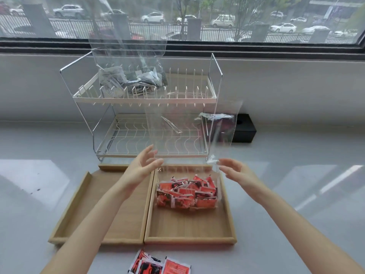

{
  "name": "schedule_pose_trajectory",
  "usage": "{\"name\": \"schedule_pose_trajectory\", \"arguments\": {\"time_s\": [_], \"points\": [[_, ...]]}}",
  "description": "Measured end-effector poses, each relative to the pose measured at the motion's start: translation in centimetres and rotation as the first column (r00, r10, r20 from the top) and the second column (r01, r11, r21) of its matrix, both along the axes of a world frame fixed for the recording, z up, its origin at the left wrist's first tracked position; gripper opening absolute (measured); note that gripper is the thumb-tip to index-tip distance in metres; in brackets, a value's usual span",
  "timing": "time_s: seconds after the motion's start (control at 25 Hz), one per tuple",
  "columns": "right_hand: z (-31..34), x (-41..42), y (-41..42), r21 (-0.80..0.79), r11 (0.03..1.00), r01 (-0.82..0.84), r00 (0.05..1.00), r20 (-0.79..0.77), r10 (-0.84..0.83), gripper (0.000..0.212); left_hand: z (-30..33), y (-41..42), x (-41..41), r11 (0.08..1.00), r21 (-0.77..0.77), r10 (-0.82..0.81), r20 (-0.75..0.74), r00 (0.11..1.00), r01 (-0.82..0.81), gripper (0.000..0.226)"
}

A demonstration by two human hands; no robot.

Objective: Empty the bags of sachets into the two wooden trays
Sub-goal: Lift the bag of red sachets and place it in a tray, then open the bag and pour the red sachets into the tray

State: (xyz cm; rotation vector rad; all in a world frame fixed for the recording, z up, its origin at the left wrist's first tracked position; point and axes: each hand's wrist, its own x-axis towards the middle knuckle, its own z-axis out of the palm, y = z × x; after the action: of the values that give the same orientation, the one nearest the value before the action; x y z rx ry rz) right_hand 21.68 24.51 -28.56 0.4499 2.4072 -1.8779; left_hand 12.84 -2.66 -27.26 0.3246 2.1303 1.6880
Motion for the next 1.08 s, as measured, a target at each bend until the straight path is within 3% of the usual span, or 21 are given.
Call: {"name": "schedule_pose_trajectory", "arguments": {"time_s": [0.28,0.44,0.52,0.64,0.76,0.84,1.08], "points": [[-1.6,-1.2,-1.6,0.058,0.996,0.069,0.994,0.086,-0.074,0.034,-4.5,1.6,0.8,0.982,-0.190,0.018,0.073,0.997,-0.004,0.039],[-2.3,-1.3,-2.1,0.088,0.996,0.012,0.974,0.226,-0.032,0.061,-5.5,1.7,1.0,0.975,-0.217,-0.022,0.094,0.995,0.042,0.055],[-2.9,-1.3,-2.4,0.134,0.990,-0.043,0.967,0.254,0.007,0.052,-5.8,2.0,1.1,0.949,-0.314,-0.026,0.057,0.998,0.042,0.063],[-3.9,-1.3,-3.1,0.241,0.968,-0.071,0.977,0.214,0.019,0.026,-6.2,2.2,1.6,0.879,-0.477,-0.037,-0.070,0.997,0.000,0.046],[-4.5,-1.1,-3.9,0.296,0.955,-0.032,0.988,0.155,-0.015,0.014,-6.0,2.4,2.5,0.888,-0.459,-0.080,-0.145,0.986,0.004,0.024],[-4.3,-0.9,-4.1,0.331,0.944,-0.001,0.995,0.095,-0.032,0.013,-5.7,2.6,2.8,0.914,-0.407,-0.057,-0.157,0.986,-0.012,0.007],[-2.9,0.4,-3.5,0.310,0.948,0.075,0.994,0.050,-0.095,0.021,-3.8,2.6,3.7,0.943,-0.332,-0.067,-0.228,0.971,-0.012,0.008]]}}
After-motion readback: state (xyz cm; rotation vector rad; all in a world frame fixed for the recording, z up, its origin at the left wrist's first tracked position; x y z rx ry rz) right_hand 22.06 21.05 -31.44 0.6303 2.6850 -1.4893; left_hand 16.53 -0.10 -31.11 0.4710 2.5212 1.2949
